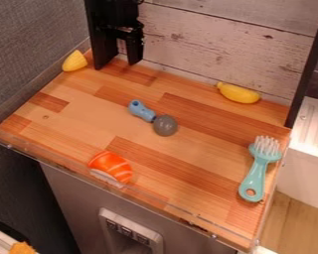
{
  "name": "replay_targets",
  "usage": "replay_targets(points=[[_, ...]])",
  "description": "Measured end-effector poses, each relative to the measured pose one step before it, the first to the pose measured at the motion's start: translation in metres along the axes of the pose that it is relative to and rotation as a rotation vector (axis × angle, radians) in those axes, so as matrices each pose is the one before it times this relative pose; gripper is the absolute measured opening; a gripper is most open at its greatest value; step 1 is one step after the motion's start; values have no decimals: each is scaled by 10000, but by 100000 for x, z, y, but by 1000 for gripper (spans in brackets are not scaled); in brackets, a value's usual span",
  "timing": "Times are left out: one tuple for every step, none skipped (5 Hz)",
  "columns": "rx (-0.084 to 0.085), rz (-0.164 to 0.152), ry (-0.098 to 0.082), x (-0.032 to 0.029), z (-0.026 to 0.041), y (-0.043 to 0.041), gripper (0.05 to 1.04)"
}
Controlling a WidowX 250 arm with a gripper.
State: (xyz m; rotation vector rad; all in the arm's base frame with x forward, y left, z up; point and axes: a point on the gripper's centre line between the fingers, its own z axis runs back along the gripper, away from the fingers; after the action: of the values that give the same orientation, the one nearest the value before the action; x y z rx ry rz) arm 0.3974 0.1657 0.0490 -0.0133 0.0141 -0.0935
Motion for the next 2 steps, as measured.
replay_targets(points=[[13,195,7,-2,37,25,998],[6,77,-14,-160,-126,141,998]])
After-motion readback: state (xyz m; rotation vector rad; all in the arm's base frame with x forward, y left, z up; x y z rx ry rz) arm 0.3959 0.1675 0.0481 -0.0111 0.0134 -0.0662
